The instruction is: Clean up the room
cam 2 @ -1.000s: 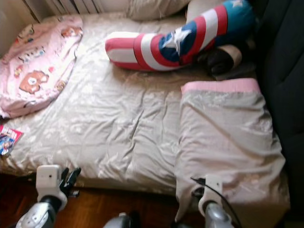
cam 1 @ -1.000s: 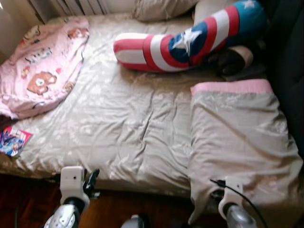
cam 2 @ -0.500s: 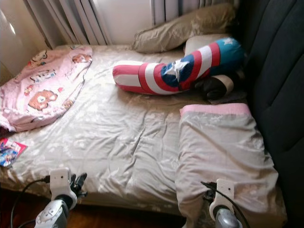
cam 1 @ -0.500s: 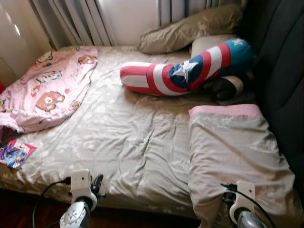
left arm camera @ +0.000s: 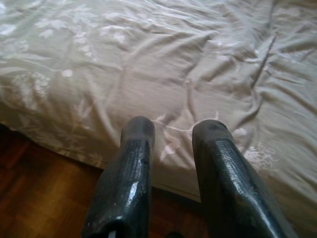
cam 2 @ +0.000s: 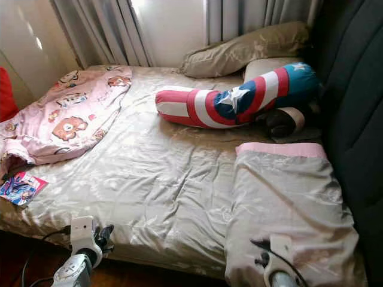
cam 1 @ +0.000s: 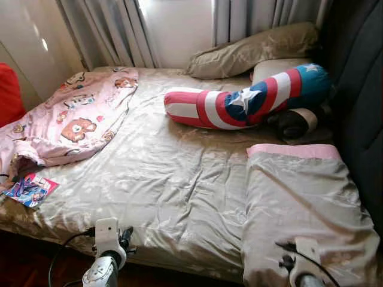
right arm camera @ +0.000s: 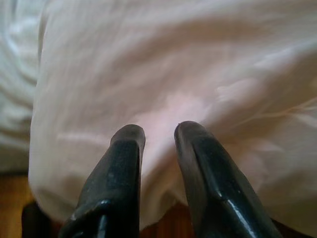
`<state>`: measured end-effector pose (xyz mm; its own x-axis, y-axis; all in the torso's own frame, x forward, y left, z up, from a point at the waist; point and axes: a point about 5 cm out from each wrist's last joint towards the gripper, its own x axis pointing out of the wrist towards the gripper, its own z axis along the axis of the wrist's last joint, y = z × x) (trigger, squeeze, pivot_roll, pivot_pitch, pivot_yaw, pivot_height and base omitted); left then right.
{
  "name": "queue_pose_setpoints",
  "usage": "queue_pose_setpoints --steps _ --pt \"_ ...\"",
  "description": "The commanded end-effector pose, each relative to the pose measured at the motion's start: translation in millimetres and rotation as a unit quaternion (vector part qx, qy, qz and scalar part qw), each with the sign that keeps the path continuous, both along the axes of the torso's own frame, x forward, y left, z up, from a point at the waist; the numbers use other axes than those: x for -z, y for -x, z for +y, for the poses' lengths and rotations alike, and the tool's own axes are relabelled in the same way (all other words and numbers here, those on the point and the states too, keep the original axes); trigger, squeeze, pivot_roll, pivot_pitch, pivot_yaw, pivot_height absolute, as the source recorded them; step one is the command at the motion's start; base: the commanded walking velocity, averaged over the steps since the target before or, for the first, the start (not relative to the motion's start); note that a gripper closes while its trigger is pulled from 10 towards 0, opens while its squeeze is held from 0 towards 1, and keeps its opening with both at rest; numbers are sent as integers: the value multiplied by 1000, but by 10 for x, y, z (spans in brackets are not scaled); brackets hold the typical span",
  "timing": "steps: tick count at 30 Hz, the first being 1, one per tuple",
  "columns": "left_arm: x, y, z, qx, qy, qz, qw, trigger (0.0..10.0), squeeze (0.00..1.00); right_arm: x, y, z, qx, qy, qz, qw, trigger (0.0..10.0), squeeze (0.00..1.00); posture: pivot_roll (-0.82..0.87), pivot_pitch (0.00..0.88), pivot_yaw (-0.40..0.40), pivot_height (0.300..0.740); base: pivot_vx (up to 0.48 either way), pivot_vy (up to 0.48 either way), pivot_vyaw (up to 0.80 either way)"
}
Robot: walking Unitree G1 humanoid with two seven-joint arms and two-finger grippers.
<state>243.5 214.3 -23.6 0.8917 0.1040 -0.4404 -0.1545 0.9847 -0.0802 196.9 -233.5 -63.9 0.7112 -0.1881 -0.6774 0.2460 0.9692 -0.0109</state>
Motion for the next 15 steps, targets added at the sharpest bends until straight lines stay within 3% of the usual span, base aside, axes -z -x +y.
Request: queue_pose_setpoints --steps 1,5,11,15 --pt "45 38 40 -10 4 9 1000 10000 0 -98 -153 36 5 -3 -45 999 10000 0 19 0 48 740 0 0 0" --pt "94 74 31 -14 12 23 1000 10000 0 -123 -203 58 4 -1 -51 999 10000 0 20 0 50 740 0 0 0" --pt "210 145 3 -4 10 72 997 10000 0 -294 -484 144 -15 5 -89 996 10000 0 -6 0 43 740 0 0 0" --pt "260 161 -74 3 12 93 996 10000 0 -339 -554 122 -12 2 -89 996 10000 0 -16 0 34 740 0 0 0"
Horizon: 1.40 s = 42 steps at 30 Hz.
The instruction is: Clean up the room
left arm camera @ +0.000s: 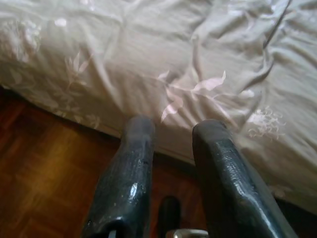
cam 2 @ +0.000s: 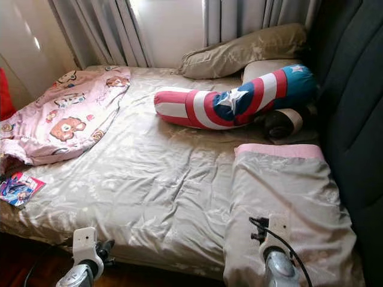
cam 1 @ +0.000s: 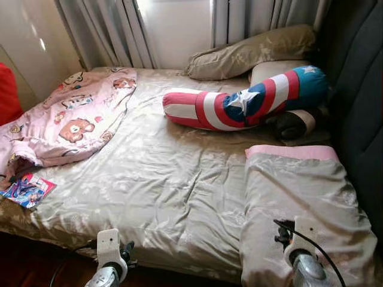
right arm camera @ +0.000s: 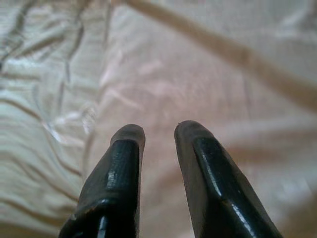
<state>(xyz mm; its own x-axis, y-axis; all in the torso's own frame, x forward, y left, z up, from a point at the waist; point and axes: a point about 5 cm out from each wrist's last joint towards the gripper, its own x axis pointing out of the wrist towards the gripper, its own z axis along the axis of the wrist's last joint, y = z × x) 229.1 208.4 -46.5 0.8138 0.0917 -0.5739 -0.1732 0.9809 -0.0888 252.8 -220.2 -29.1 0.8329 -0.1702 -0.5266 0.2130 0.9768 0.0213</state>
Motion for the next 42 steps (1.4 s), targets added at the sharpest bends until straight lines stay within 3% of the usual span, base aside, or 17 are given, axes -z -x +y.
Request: queue_pose_setpoints --steps 1,8,17,25,42 --pt "39 18 -42 10 -3 20 1000 10000 0 29 26 -19 6 -5 16 1000 10000 0 -20 0 31 740 0 0 0" --pt "127 87 -159 11 2 56 998 10000 0 275 332 -15 17 -3 106 994 10000 0 -2 0 21 740 0 0 0" --pt "205 194 -222 4 11 76 997 10000 0 350 462 -26 11 -7 125 992 10000 0 -20 0 26 740 0 0 0" --pt "323 397 -239 19 0 115 993 10000 0 445 629 -8 -16 8 156 988 10000 0 -34 0 36 740 0 0 0" --pt "369 510 -140 8 -7 136 991 10000 0 477 672 36 -9 -3 162 987 10000 0 -15 0 30 740 0 387 101"
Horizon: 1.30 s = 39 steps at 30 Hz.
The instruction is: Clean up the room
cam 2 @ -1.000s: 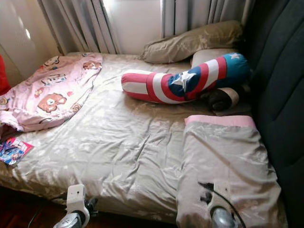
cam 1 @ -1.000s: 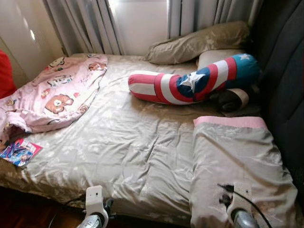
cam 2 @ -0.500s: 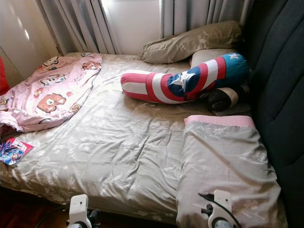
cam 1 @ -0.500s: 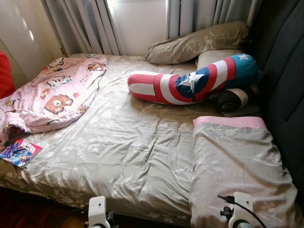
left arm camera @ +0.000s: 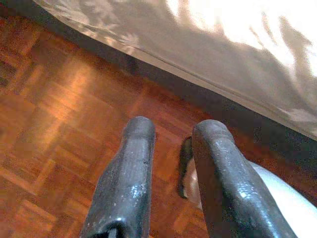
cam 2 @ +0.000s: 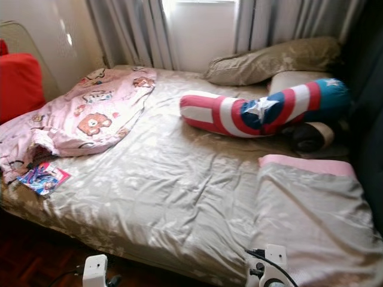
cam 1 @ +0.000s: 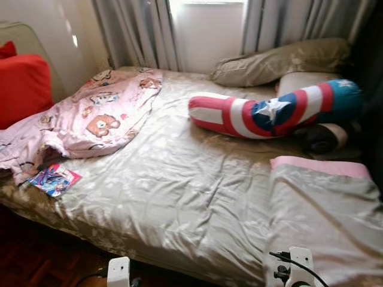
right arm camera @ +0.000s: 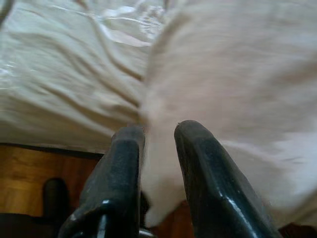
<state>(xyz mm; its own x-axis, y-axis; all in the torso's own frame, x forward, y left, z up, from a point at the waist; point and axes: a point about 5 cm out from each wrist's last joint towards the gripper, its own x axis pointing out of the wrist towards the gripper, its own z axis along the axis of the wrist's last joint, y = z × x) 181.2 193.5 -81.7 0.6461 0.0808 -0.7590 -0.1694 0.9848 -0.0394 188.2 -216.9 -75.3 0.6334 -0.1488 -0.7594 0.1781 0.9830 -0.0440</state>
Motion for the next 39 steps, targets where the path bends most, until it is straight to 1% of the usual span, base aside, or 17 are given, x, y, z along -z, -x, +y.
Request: queue_pose_setpoints --steps 1,21,39 --pt "18 35 14 -1 -4 10 1000 10000 0 16 26 6 7 -3 5 1000 10000 0 -15 0 33 740 0 431 0" --pt "20 67 103 -11 -13 15 1000 10000 0 48 63 73 11 -14 10 1000 10000 0 2 0 44 740 0 479 0" --pt "11 43 90 -12 -12 12 1000 10000 0 57 75 79 -1 -12 19 1000 10000 0 7 0 39 740 0 480 0"
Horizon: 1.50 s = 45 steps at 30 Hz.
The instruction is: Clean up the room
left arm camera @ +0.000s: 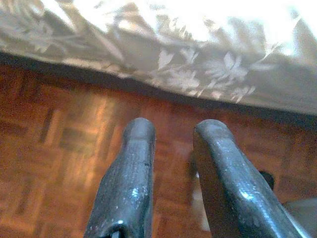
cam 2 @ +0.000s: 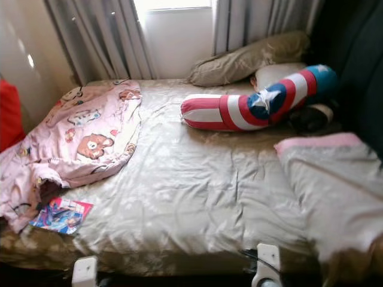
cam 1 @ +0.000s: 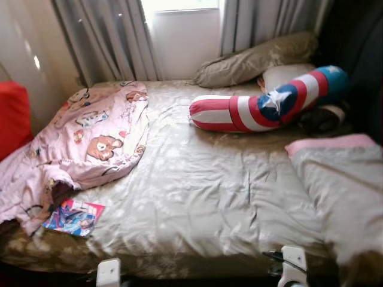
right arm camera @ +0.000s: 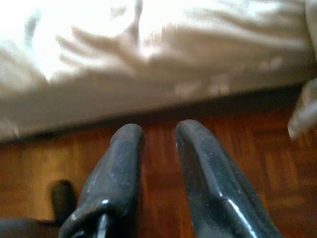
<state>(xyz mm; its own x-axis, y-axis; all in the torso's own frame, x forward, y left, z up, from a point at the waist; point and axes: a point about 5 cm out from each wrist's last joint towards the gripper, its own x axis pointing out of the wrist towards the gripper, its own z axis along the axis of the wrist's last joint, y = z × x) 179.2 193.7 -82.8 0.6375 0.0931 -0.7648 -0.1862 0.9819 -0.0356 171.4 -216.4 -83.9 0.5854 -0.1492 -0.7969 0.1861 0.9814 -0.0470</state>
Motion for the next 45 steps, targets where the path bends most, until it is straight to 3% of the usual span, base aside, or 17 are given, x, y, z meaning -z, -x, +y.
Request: queue_pose_setpoints --steps 1,14,39,45 --pt "0 23 88 -4 -10 7 1000 10000 0 -29 -93 74 -6 -8 -11 1000 10000 0 7 0 39 740 0 480 0" --pt "8 40 91 -6 -11 9 1000 10000 0 -24 -48 -4 -9 -4 -8 1000 10000 0 3 0 42 740 0 480 0" --pt "10 45 85 -9 -9 8 1000 10000 0 -6 -20 23 -15 -3 -3 1000 10000 0 6 0 41 740 0 479 0" --pt "5 39 87 -11 -9 5 1000 10000 0 0 0 12 -14 -4 -1 1000 10000 0 10 0 39 740 0 46 0"
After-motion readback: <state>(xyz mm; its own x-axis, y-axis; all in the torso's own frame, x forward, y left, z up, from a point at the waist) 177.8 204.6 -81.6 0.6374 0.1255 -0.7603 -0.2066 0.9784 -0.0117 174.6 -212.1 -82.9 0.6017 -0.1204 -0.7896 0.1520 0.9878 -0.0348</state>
